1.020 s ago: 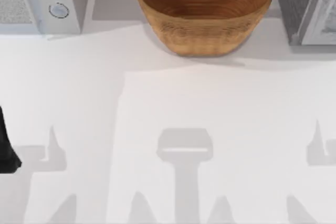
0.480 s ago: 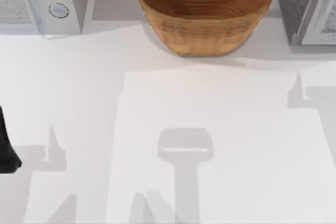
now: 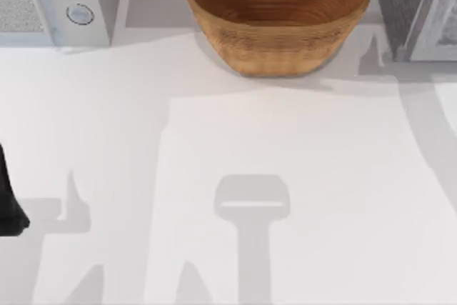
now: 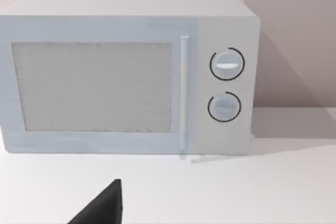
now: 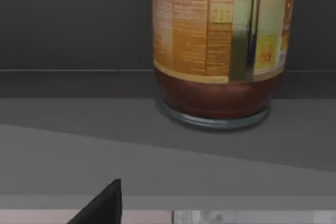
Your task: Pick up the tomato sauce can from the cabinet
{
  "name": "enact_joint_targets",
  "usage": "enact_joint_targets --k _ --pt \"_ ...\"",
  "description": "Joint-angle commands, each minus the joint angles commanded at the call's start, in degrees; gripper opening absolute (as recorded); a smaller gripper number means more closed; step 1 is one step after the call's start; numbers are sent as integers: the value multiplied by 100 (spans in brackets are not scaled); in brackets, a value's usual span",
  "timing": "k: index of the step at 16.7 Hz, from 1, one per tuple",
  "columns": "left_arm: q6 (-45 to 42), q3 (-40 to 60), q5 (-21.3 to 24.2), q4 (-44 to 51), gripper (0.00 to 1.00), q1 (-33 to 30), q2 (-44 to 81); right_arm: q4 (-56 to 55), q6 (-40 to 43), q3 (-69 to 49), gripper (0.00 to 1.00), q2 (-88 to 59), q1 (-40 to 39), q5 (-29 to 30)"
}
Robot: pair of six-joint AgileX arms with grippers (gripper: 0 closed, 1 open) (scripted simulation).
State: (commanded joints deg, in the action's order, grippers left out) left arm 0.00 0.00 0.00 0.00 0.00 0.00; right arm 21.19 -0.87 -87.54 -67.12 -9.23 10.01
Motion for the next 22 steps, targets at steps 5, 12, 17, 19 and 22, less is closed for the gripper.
enact_joint_targets --k 5,12,17,19,22 --pt "0 0 0 0 100 0 0 261 -3 -1175 100 -854 -128 121" --pt "0 0 0 0 100 0 0 233 -12 -1290 100 -972 -75 93" --pt "0 0 0 0 100 0 0 -32 -7 -1900 100 -1835 203 -139" --pt "0 0 0 0 100 0 0 -109 1 -2058 100 -2051 279 -210" --pt "0 0 0 0 100 0 0 -117 1 -2074 100 -2071 286 -217"
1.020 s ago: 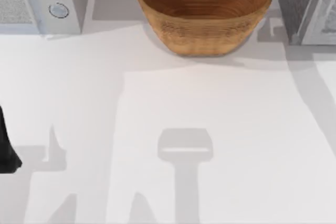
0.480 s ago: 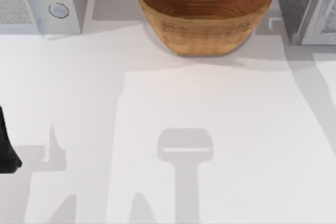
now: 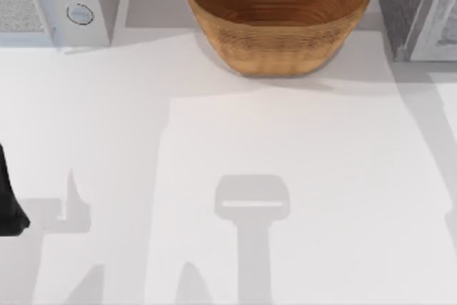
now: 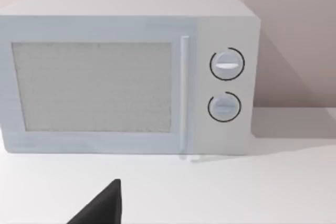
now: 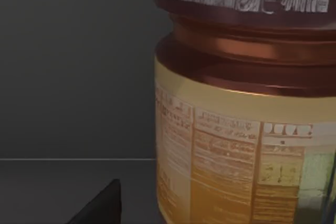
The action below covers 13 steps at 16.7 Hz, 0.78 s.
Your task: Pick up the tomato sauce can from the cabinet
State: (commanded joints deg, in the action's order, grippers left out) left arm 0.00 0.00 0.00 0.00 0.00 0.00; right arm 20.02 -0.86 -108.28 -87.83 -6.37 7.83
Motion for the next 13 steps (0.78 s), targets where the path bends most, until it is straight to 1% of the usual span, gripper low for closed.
enact_joint_targets --k 3,10,13 --pt "0 0 0 0 100 0 0 15 -1 -60 100 -62 -16 9" --pt "0 0 0 0 100 0 0 137 1 -1303 100 -1164 108 -89" --pt "0 0 0 0 100 0 0 159 1 -1550 100 -1388 136 -114"
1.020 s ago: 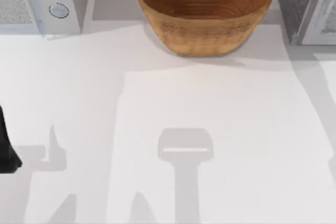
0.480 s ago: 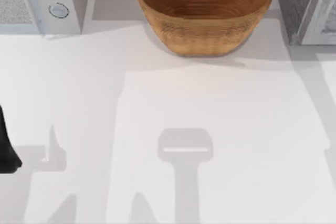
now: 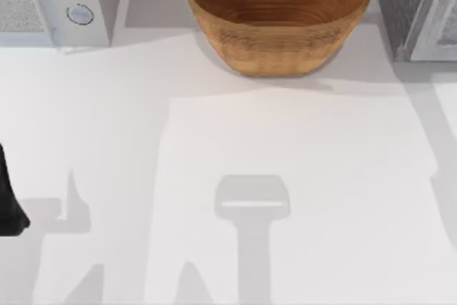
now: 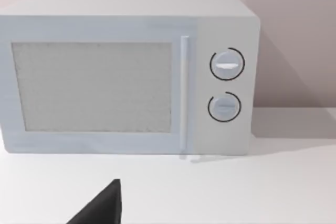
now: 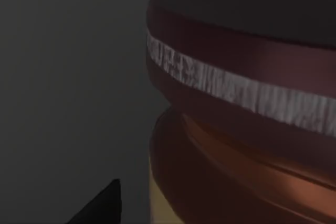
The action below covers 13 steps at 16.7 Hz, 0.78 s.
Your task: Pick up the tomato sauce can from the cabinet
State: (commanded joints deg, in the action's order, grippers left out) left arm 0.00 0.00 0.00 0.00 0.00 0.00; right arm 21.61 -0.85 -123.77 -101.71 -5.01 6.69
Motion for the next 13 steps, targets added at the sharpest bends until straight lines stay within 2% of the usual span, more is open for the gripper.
enact_joint_targets --k 3,13 --pt "0 0 0 0 100 0 0 0 0 0 100 0 0 0" --pt "0 0 0 0 100 0 0 0 0 0 25 0 0 0"
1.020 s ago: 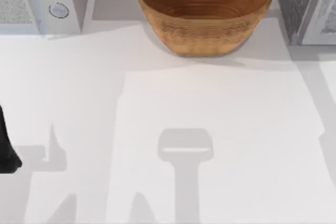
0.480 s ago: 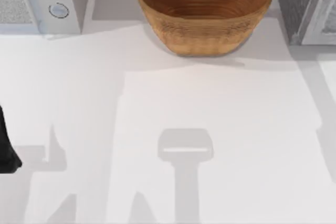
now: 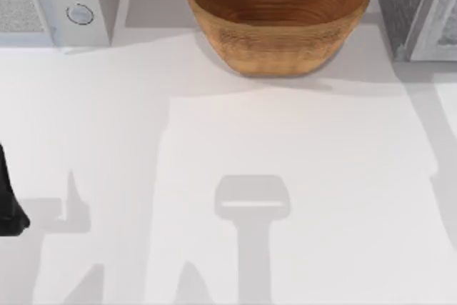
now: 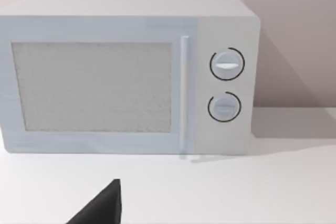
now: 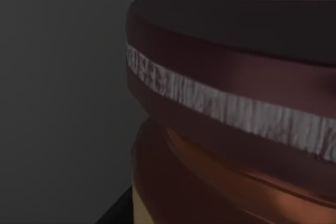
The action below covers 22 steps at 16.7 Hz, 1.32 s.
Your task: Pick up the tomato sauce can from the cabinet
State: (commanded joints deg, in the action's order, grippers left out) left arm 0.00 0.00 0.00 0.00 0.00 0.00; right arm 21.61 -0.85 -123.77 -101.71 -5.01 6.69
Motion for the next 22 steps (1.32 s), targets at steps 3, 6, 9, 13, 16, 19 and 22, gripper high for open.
enact_joint_targets --k 3,6,9,13,16,19,22 --pt "0 0 0 0 100 0 0 0 0 0 2 0 0 0" --pt "0 0 0 0 100 0 0 0 0 0 0 0 0 0" --pt "0 0 0 0 100 0 0 0 0 0 0 0 0 0" --pt "0 0 0 0 100 0 0 9 -10 3 0 18 -14 1" --pt "0 0 0 0 100 0 0 269 -10 55 0 385 -94 85" --pt "0 0 0 0 100 0 0 799 -10 181 0 1043 -262 227" --pt "0 0 0 0 100 0 0 1412 -7 334 0 1768 -452 391"
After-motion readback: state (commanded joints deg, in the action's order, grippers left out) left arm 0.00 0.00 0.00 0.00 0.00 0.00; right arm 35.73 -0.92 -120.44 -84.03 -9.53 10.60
